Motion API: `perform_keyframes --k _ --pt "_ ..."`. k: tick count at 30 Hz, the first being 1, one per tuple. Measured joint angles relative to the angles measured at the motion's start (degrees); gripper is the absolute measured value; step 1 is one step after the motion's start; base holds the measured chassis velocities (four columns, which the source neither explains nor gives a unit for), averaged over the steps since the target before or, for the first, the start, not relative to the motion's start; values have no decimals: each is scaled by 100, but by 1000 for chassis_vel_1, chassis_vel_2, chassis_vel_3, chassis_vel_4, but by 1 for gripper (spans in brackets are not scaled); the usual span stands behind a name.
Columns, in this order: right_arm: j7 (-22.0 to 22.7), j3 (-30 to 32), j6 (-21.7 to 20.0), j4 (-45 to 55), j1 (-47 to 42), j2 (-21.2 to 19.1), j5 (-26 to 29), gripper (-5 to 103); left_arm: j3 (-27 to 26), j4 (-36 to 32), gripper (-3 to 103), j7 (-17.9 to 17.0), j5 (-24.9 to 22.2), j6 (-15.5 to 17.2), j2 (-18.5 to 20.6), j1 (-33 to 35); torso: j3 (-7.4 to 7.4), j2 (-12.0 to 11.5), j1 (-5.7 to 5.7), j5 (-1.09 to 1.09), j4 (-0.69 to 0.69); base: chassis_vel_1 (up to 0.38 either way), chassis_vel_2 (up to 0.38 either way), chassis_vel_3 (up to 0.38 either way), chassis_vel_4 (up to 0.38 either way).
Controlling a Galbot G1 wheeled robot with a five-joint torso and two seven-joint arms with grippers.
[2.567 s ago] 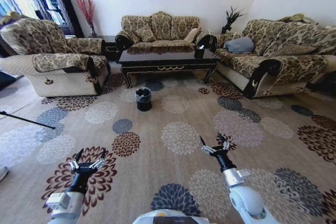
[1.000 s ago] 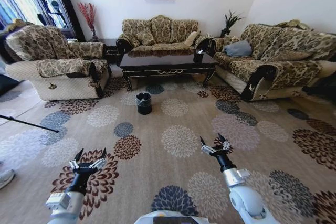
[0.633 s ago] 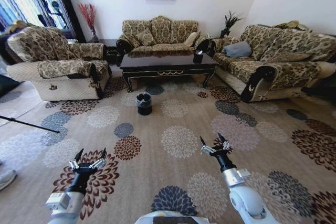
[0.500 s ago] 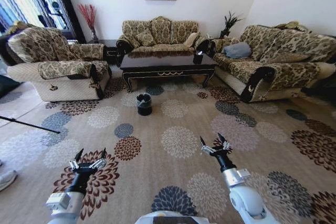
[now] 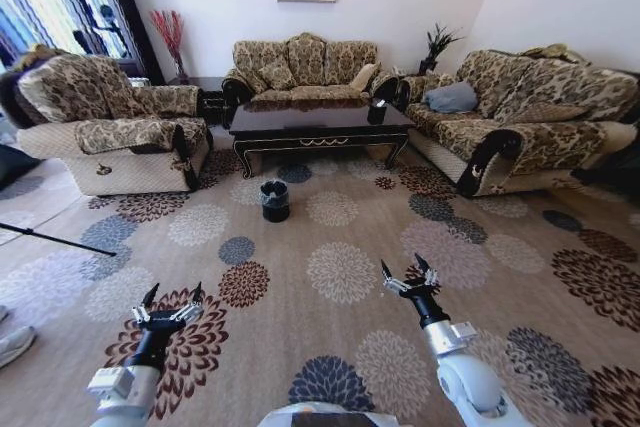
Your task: Move to the front of the table and pick up the trash from the floor, then place it into the trash bin.
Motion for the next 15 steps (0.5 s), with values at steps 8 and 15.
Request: perform_keyframes --k 8,15 --pt "0 0 0 0 0 0 0 100 0 0 100 0 0 0 0 0 117 212 93 0 0 0 0 0 0" --pt "0 0 0 0 0 0 0 100 0 0 100 0 0 0 0 0 232 411 179 0 0 0 0 0 0"
